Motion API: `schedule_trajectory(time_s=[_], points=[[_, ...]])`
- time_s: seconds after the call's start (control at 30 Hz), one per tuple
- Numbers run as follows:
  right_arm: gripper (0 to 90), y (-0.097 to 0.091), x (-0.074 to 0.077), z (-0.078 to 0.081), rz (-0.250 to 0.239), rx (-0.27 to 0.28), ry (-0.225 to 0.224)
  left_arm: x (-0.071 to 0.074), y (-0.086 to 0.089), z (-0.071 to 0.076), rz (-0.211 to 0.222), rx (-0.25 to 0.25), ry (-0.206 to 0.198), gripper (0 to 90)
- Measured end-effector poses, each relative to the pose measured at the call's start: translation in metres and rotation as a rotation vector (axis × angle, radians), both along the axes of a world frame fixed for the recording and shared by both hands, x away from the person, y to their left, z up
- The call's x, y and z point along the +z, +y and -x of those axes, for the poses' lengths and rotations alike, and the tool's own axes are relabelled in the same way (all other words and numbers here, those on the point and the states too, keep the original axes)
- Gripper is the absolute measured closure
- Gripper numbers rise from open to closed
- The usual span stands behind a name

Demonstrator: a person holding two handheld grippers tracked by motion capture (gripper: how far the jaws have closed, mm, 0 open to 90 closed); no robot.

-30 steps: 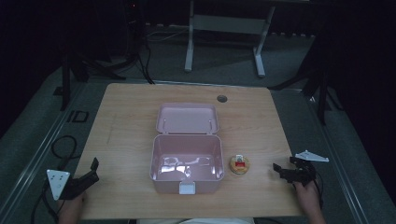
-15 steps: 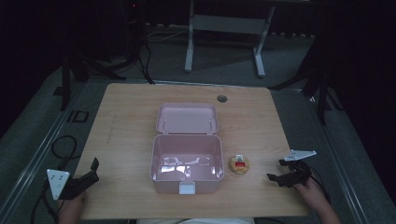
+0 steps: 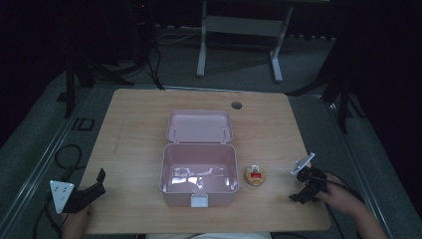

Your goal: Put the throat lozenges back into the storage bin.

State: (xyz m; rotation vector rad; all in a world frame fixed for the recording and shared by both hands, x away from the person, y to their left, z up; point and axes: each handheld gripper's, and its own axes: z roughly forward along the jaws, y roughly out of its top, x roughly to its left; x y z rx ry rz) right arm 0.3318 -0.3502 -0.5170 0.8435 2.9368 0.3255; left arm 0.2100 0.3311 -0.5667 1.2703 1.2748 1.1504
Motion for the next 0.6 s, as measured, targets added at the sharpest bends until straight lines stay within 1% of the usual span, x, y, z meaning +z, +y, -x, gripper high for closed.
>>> schedule_trajectory(time_s=[0.03,0.07,0.1,0.13,0.17,0.2,0.23,0.3,0.37,0.4,0.47,0.6], points=[[11.0,0.002,0.001,0.000,0.018,0.009,0.007,0.000,0.000,0.000,0.000,-0.001,0.000,2.4],[11.0,0.004,0.002,-0.001,0.046,0.024,0.029,0.000,0.000,0.000,0.000,-0.001,0.000,2.4],[11.0,0.005,0.003,-0.002,0.059,0.035,0.033,0.000,0.000,0.000,0.001,-0.001,0.000,2.4],[11.0,0.009,0.005,-0.003,0.084,0.045,0.055,0.000,0.000,0.000,0.000,-0.001,0.001,2.4],[11.0,0.009,0.005,-0.003,0.084,0.045,0.055,0.000,0.000,0.000,0.000,-0.001,0.001,2.4],[11.0,0.009,0.005,-0.003,0.091,0.052,0.066,0.000,0.000,0.000,0.001,-0.002,0.001,2.4],[11.0,0.014,0.006,-0.004,0.154,0.077,0.110,0.000,0.000,0.000,0.000,-0.003,0.001,2.4],[11.0,0.017,0.006,-0.004,0.216,0.096,0.139,0.000,0.000,0.000,0.001,-0.005,0.000,2.4],[11.0,0.020,0.007,-0.005,0.249,0.106,0.164,0.000,0.000,0.000,0.001,-0.006,0.000,2.4],[11.0,0.022,0.007,-0.005,0.260,0.116,0.172,0.000,0.000,0.000,0.001,-0.006,0.001,2.4],[11.0,0.025,0.009,-0.006,0.267,0.127,0.170,0.000,0.000,0.000,0.001,-0.007,0.000,2.4],[11.0,0.030,0.013,-0.007,0.241,0.140,0.162,0.000,0.000,0.000,0.002,-0.009,0.001,2.4]])
